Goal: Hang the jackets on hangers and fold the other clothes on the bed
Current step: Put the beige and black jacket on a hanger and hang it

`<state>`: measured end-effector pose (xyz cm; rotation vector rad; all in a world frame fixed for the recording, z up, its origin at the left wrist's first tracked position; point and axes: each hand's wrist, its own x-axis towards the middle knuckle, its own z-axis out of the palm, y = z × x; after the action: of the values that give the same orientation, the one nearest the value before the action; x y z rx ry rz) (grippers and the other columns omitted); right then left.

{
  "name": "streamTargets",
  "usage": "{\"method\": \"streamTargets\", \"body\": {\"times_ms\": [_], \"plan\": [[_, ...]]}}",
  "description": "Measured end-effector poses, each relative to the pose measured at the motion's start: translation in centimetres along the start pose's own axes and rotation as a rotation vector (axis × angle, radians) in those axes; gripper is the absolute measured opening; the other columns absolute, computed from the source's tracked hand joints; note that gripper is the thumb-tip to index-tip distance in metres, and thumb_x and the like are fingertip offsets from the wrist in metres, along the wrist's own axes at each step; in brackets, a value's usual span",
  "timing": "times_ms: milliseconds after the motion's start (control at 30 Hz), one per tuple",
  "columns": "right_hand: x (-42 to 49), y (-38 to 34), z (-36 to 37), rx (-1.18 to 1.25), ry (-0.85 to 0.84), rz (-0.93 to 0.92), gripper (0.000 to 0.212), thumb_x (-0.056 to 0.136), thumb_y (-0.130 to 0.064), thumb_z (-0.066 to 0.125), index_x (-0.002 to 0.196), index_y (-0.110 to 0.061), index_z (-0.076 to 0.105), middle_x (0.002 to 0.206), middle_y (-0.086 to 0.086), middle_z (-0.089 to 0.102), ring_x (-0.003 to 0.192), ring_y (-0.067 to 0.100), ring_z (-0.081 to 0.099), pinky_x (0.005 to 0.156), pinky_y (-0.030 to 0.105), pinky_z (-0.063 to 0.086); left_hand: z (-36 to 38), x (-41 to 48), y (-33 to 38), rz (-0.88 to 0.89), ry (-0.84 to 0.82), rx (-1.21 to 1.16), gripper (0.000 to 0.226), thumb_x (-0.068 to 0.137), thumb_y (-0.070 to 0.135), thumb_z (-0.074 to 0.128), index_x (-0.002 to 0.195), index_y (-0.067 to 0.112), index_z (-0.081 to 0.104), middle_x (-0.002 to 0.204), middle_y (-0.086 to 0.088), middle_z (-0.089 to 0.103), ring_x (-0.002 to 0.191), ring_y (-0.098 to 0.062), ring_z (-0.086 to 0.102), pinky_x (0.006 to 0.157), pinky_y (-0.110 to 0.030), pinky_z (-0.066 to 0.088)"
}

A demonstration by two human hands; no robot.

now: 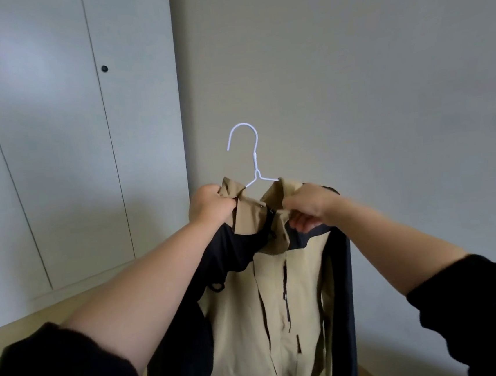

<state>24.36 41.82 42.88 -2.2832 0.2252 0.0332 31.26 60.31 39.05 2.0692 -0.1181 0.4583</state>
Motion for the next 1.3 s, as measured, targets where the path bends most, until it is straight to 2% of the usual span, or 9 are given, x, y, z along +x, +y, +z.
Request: {"method": "streamTargets", "body": {"times_ms": [167,367,500,600,733,933,1033,1133,1300], "plan": [[-1.0,1.6,-0.7,-0.246,-0.290,0.092,0.026,0.095,-0.025,0.052,0.083,-0.003,0.057,0.071,0.010,0.066,0.051,0.014,0.062,0.051,0.023,0.052,-0.1,-0.8,-0.6,0.209,-0.016,0.030,0.038,0.072,0.009,0.068,0.054,0.014,0.035,0.054,0.002,0.037,0.055,-0.016,0.037,0.053,-0.026,0.025],[2.5,1.5,-5.0,-0.210,0.446,-0.102,0.031,0.095,-0.022,0.046,0.087,0.002,0.064,0.079,0.014,0.069,0.063,0.024,0.058,0.064,0.032,0.050,-0.9,-0.9,0.0,0.380,-0.087,0.050,0.045,0.071,0.001,0.063,0.054,0.016,0.025,0.051,0.003,0.025,0.052,-0.014,0.024,0.052,-0.027,0.018],[2.9,1.9,-3.4,-0.254,-0.111,-0.133,0.026,0.092,-0.032,0.061,0.095,-0.007,0.070,0.095,0.004,0.069,0.089,0.018,0.062,0.083,0.032,0.051,-0.9,-1.6,1.1,0.460,-0.150,0.080,0.044,0.069,-0.001,0.062,0.054,0.015,0.024,0.052,0.002,0.023,0.053,-0.014,0.021,0.051,-0.028,0.017],[2.4,2.0,-1.9,-0.318,-0.487,-0.034,0.029,0.088,-0.028,0.067,0.105,-0.004,0.067,0.096,0.004,0.069,0.086,0.015,0.064,0.075,0.024,0.054,-0.9,-2.0,1.3,0.516,-0.195,0.093,0.046,0.068,-0.001,0.063,0.053,0.016,0.023,0.052,0.004,0.021,0.052,-0.012,0.019,0.050,-0.025,0.015],[2.4,1.4,-0.9,-0.452,-0.110,-0.255,0.019,0.084,-0.017,0.071,0.066,-0.020,0.065,0.069,-0.005,0.060,0.069,0.009,0.055,0.060,0.017,0.043,-1.4,-1.3,0.2,0.466,-0.249,0.127,0.030,0.070,0.002,0.065,0.056,0.004,0.039,0.054,0.001,0.032,0.054,-0.015,0.028,0.053,-0.028,0.023],[1.0,-1.3,-1.5,0.058,0.350,-0.543,0.017,0.085,-0.004,0.063,0.069,-0.008,0.066,0.067,0.002,0.062,0.062,0.008,0.055,0.064,0.021,0.047,-2.8,-0.8,0.4,0.428,-0.257,0.178,0.024,0.074,0.022,0.072,0.083,0.027,0.050,0.079,0.009,0.054,0.071,-0.009,0.051,0.061,-0.022,0.039],[0.3,-2.6,-1.3,0.228,0.381,-0.603,0.028,0.087,0.001,0.060,0.063,-0.014,0.060,0.061,-0.001,0.060,0.053,0.004,0.056,0.056,0.022,0.048,-3.5,0.0,-0.1,0.403,-0.264,0.311,0.035,0.070,0.036,0.067,0.099,0.025,0.051,0.095,0.004,0.058,0.086,-0.018,0.056,0.073,-0.033,0.047],[0.4,-2.3,-1.0,-0.160,0.351,-0.602,0.022,0.084,-0.006,0.065,0.064,-0.013,0.059,0.060,-0.005,0.055,0.056,0.005,0.050,0.056,0.023,0.040,-3.2,-0.7,-1.5,0.328,-0.355,0.561,0.010,0.083,0.027,0.060,0.077,0.021,0.054,0.078,0.002,0.058,0.086,-0.027,0.060,0.067,-0.031,0.046],[0.5,-1.3,-0.1,0.035,0.476,-0.637,0.014,0.083,-0.006,0.069,0.070,-0.008,0.063,0.061,-0.005,0.057,0.059,0.006,0.052,0.054,0.011,0.039,-1.1,-1.4,-2.1,0.227,-0.356,0.291,0.014,0.093,0.017,0.049,0.082,0.016,0.057,0.085,-0.001,0.058,0.090,-0.026,0.059,0.076,-0.031,0.046]]}}
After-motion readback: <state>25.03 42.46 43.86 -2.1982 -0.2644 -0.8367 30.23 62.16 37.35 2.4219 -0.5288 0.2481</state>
